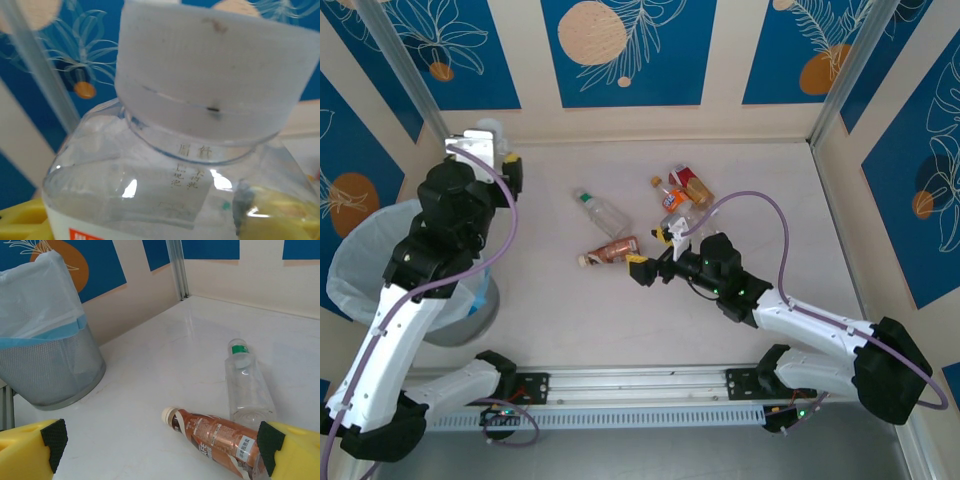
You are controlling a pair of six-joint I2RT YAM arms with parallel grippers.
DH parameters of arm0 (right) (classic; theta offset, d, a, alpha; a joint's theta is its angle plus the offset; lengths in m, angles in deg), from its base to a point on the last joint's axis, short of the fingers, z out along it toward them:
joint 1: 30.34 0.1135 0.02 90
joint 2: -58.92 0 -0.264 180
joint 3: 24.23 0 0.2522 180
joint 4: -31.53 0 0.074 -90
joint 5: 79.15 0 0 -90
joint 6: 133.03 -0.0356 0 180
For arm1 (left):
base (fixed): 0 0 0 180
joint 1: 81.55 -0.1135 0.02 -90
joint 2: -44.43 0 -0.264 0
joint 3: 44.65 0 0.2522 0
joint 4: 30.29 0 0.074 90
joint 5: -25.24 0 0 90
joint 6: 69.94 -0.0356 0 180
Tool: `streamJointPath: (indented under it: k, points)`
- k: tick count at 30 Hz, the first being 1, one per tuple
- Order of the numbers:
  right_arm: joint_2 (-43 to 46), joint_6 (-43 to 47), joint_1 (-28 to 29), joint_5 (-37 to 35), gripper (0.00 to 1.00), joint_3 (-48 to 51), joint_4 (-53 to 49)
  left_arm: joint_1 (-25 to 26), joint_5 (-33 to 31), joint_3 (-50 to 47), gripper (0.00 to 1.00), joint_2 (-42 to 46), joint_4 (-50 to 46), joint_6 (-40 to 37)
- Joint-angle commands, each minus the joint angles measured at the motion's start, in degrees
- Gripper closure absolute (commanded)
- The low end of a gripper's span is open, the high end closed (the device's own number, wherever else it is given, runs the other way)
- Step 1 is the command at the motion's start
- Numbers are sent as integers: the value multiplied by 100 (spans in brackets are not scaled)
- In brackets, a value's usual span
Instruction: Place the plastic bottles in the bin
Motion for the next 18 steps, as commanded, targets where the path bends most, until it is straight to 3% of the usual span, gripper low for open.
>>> streamJointPath:
  k: [1,6,18]
  points:
    - [-68,104,54,-98,0,-218,74,-288,-1071,382,100,-110,330,-276]
    - [-129,147,54,-93,0,-252,67,-1027,-1831,763,100,-460,-195,16]
    - [-172,246,63,-61,0,-272,-24,-2960,-1624,-81,100,-247,-442,1108]
